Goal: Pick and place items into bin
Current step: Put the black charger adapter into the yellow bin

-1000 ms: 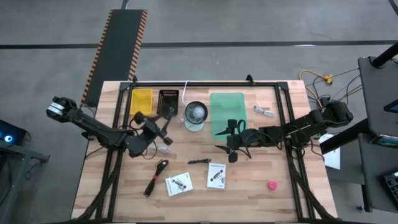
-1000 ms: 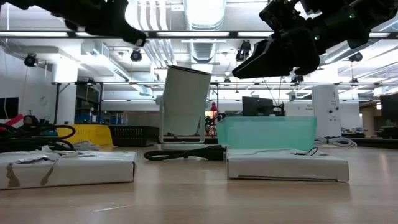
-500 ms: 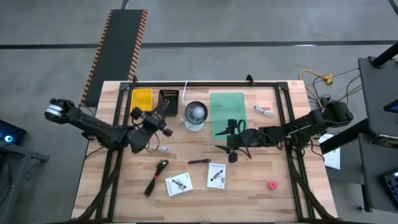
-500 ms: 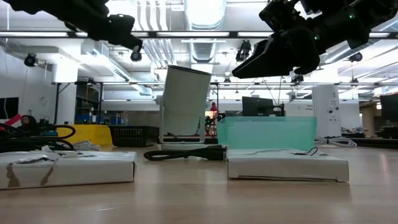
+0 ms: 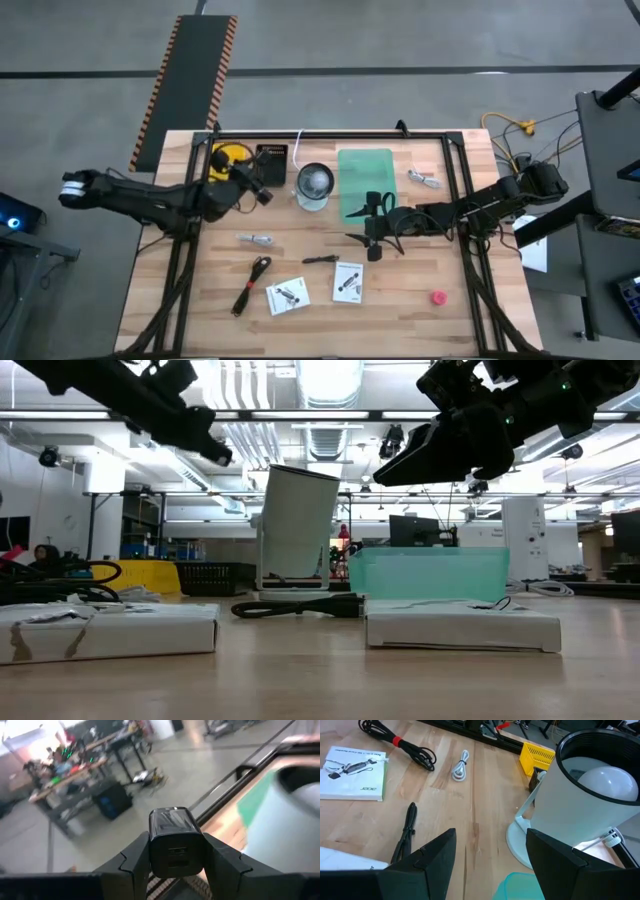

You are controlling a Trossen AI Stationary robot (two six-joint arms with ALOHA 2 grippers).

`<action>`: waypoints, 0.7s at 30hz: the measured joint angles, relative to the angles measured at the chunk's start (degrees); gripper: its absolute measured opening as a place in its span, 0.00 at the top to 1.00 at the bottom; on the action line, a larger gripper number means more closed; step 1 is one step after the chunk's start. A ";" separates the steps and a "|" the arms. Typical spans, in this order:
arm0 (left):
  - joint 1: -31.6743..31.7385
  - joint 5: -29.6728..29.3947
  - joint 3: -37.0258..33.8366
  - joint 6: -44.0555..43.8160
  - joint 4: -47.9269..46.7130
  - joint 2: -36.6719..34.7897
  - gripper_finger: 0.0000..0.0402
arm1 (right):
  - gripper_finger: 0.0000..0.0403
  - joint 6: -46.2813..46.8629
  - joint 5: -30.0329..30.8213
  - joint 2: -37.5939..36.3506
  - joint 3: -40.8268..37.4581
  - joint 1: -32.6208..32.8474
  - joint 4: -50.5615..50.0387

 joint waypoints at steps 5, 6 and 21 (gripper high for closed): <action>5.76 1.42 0.00 -3.25 -5.37 -0.21 0.67 | 0.44 0.02 0.00 0.00 0.00 0.00 0.01; 6.78 2.30 0.00 -3.32 -5.69 -0.10 0.67 | 0.44 0.02 0.00 0.00 0.00 0.00 0.02; 24.99 14.09 0.44 -8.26 -15.65 0.67 0.67 | 0.44 0.00 0.00 0.00 0.00 0.00 0.02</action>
